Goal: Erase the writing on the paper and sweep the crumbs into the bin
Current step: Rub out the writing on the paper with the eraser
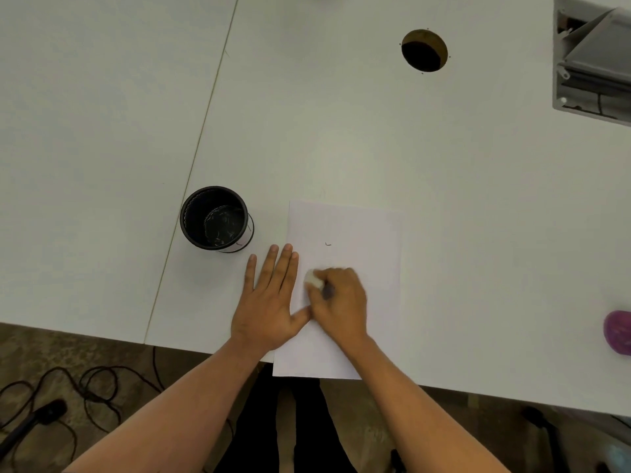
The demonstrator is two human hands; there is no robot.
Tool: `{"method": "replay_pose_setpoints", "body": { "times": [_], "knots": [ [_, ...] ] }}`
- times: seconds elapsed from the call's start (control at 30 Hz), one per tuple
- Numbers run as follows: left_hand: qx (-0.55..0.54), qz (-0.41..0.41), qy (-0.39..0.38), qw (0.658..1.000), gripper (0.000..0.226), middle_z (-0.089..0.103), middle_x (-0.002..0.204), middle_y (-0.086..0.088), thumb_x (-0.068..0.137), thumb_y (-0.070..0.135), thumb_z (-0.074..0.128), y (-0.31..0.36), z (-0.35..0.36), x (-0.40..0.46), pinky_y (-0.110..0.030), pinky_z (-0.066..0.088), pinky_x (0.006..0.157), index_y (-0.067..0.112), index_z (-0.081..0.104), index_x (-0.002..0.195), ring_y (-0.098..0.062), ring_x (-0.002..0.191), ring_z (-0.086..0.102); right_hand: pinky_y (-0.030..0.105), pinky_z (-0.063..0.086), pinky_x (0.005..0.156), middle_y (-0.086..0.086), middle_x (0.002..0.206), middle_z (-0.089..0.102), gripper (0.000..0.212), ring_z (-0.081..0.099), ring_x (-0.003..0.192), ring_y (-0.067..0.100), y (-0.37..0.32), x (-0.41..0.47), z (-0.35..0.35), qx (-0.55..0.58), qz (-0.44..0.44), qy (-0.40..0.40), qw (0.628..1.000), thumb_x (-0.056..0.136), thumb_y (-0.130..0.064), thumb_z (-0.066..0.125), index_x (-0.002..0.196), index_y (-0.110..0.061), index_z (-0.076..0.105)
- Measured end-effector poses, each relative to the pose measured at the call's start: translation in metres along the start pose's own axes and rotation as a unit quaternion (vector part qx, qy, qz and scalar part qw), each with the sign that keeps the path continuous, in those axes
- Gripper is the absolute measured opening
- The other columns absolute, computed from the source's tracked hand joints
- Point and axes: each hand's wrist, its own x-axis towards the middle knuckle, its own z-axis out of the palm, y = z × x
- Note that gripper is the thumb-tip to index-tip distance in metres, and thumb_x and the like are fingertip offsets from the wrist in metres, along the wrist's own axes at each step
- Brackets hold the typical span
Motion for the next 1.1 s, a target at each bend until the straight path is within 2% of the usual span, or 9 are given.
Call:
{"method": "replay_pose_setpoints", "body": {
  "times": [0.07,0.13,0.23,0.37,0.5,0.63,0.8,0.93,1.1],
  "knots": [
    [-0.003,-0.004,0.003,1.000,0.076,0.008,0.167,-0.013,0.099,0.050,0.031,0.000,0.001,0.000,-0.060,0.012,0.122,0.005,0.012,0.157,-0.029,0.155,0.005,0.009,0.031,0.062,-0.003,0.078,0.066,0.011,0.047,0.075,0.006,-0.006,-0.009,0.007,-0.013,-0.034,-0.046,0.998,0.083,-0.021,0.068,0.093,-0.015,0.070],
    [-0.009,-0.010,0.001,1.000,0.074,0.009,0.167,-0.014,0.099,0.045,0.033,0.001,0.001,0.000,-0.060,0.011,0.122,0.004,0.013,0.157,-0.029,0.155,0.004,0.011,0.031,0.060,-0.002,0.076,0.066,0.009,0.045,0.074,0.006,-0.009,-0.003,0.009,-0.020,-0.050,-0.053,0.997,0.083,-0.021,0.068,0.089,-0.015,0.070],
    [-0.007,-0.008,-0.007,1.000,0.080,0.011,0.166,-0.015,0.099,0.058,0.019,0.000,0.000,0.001,-0.059,0.009,0.123,0.003,0.014,0.157,-0.028,0.155,0.006,0.020,0.038,0.060,-0.001,0.078,0.068,0.011,0.051,0.075,0.011,-0.008,0.014,0.007,-0.035,-0.061,-0.036,0.997,0.082,-0.021,0.069,0.090,-0.014,0.070],
    [-0.003,-0.013,-0.008,1.000,0.094,0.010,0.167,-0.015,0.095,0.073,0.021,0.002,0.000,0.001,-0.058,0.008,0.123,0.004,0.013,0.157,-0.028,0.155,0.007,0.025,0.040,0.061,0.001,0.081,0.068,0.012,0.056,0.078,0.018,-0.012,0.044,0.005,-0.023,-0.002,0.029,0.999,0.081,-0.019,0.070,0.091,-0.013,0.069],
    [-0.001,-0.007,-0.005,1.000,0.090,0.009,0.167,-0.015,0.096,0.069,0.023,0.001,0.000,0.001,-0.058,0.007,0.123,0.003,0.014,0.157,-0.029,0.155,0.007,0.023,0.037,0.060,0.003,0.078,0.066,0.005,0.054,0.075,0.015,-0.018,0.034,0.006,-0.023,-0.011,0.040,0.999,0.083,-0.012,0.068,0.088,-0.010,0.068],
    [-0.005,-0.005,-0.011,1.000,0.084,0.008,0.167,-0.015,0.098,0.062,0.020,0.000,-0.001,0.001,-0.060,0.011,0.122,0.002,0.013,0.157,-0.030,0.155,0.006,0.018,0.039,0.063,0.000,0.083,0.067,0.013,0.054,0.077,0.011,-0.003,-0.008,0.000,-0.032,-0.032,-0.024,0.999,0.081,-0.018,0.071,0.092,-0.013,0.069],
    [-0.002,-0.011,-0.006,1.000,0.094,0.006,0.168,-0.013,0.095,0.073,0.023,0.002,-0.001,0.001,-0.058,0.007,0.124,0.004,0.009,0.157,-0.028,0.155,0.002,0.017,0.034,0.056,-0.005,0.072,0.063,0.008,0.050,0.070,0.010,0.016,0.031,-0.019,-0.031,0.026,0.047,0.998,0.080,-0.020,0.071,0.085,-0.014,0.067],
    [-0.002,-0.010,-0.007,1.000,0.094,0.006,0.168,-0.013,0.095,0.072,0.022,0.001,-0.002,0.001,-0.057,0.007,0.124,0.003,0.010,0.157,-0.028,0.155,0.004,0.022,0.039,0.059,-0.003,0.077,0.065,0.008,0.052,0.072,0.011,0.012,0.023,-0.010,-0.005,0.059,0.088,0.994,0.082,-0.019,0.069,0.086,-0.012,0.067],
    [-0.004,-0.008,-0.018,1.000,0.091,0.008,0.167,-0.014,0.096,0.070,0.015,0.000,-0.002,0.001,-0.058,0.007,0.123,0.003,0.013,0.157,-0.030,0.155,0.008,0.009,0.034,0.064,-0.003,0.083,0.066,0.013,0.051,0.077,0.007,0.004,-0.011,0.002,-0.010,0.006,-0.009,1.000,0.082,-0.022,0.070,0.092,-0.014,0.068]
  ]
}}
